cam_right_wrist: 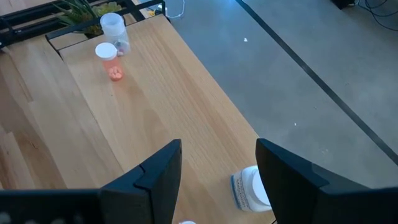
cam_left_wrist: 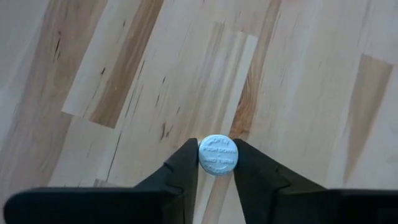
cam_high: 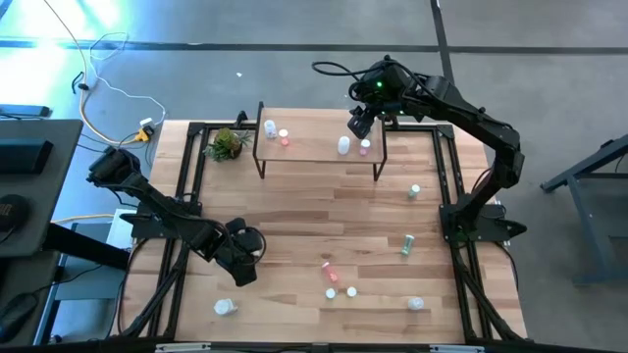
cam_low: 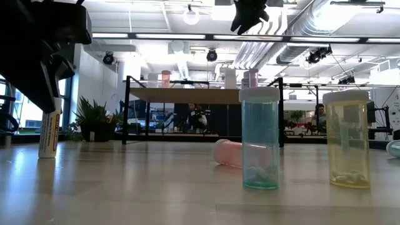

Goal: Pick and place medicine bottles onto shelf by color
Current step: Put the white-yellow medicine bottle on the shelf

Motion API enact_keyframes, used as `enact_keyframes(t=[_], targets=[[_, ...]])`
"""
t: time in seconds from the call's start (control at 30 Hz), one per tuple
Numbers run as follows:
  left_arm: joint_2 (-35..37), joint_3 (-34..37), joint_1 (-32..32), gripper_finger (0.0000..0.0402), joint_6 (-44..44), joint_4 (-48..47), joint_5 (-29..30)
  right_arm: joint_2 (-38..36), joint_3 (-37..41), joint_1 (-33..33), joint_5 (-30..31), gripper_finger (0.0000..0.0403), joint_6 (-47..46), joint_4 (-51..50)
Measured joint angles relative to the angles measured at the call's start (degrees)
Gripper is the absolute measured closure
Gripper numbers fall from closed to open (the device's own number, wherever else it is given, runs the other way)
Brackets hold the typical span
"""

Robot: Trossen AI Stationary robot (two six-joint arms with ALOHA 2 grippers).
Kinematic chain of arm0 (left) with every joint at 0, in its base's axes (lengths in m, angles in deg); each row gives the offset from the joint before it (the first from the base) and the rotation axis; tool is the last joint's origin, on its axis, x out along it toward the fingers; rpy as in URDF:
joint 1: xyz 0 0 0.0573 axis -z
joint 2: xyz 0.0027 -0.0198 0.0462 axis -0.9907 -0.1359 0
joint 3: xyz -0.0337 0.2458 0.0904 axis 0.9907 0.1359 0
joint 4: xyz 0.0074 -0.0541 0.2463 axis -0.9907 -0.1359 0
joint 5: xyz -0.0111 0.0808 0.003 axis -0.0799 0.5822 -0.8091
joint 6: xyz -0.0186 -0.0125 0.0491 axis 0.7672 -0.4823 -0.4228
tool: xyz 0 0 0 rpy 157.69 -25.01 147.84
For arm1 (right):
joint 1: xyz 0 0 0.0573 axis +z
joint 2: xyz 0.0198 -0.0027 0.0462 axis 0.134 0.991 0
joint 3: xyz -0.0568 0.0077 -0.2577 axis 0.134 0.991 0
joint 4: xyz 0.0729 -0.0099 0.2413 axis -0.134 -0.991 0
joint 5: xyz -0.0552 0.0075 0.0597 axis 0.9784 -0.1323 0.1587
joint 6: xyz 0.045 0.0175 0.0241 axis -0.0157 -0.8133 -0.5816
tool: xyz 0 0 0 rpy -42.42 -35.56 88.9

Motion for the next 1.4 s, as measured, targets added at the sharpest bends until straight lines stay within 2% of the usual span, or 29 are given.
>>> enact_keyframes(t=[0.37,0.6,0.87,1.17,1.4], targets=[[0.1,-0.02,-0.24,0.0323,1.36,0.06,-0.14,0.0,0.0,0.0,0.0,0.0206,0.0,0.0],[1.58,-2.86,-3.48,0.0323,1.52,-1.36,0.37,0.0,0.0,0.0,0.0,0.0206,0.06,0.02],[1.6,-9.9,-12.09,0.0323,-5.62,-7.25,0.52,0.0,0.0,0.0,0.0,0.0206,1.33,0.01],[1.55,-18.23,-23.33,0.0323,-18.81,-8.42,0.5,0.0,0.02,0.0,0.0,0.0206,1.33,0.01],[1.55,-25.25,-34.95,0.0323,-30.93,-11.25,0.35,0.0,0.02,0.0,0.0,0.0206,1.1,0.0]])
